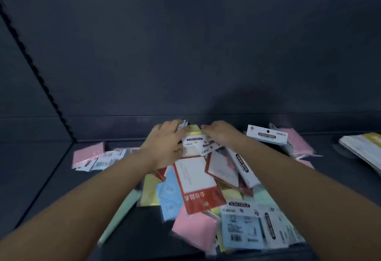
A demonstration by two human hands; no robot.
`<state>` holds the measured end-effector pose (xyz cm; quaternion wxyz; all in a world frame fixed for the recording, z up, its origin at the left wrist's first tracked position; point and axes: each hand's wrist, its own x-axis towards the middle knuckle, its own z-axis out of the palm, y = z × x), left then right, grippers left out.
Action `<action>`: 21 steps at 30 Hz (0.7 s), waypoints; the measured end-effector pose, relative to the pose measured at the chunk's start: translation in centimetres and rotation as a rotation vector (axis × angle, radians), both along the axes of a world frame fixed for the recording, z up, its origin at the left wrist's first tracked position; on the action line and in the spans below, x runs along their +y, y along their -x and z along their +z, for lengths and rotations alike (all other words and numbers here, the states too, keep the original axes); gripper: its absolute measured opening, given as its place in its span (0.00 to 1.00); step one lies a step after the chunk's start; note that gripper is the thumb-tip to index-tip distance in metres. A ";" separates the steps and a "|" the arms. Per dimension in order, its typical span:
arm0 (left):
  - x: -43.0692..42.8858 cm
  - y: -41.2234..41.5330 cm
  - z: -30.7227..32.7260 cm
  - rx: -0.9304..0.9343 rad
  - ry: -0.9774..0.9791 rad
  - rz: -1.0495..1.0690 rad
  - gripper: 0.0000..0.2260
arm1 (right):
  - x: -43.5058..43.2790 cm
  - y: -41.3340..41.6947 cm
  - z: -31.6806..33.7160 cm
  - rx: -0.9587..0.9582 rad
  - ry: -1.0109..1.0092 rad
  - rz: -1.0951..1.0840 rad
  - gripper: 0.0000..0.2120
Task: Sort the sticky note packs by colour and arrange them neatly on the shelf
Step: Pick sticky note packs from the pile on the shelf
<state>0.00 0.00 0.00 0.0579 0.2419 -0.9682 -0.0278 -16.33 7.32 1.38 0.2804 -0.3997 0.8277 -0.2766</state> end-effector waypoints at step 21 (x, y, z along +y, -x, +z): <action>0.4 3.5 -1.5 0.399 0.146 -0.168 0.18 | -0.3 0.1 1.4 -0.440 0.313 -0.323 0.05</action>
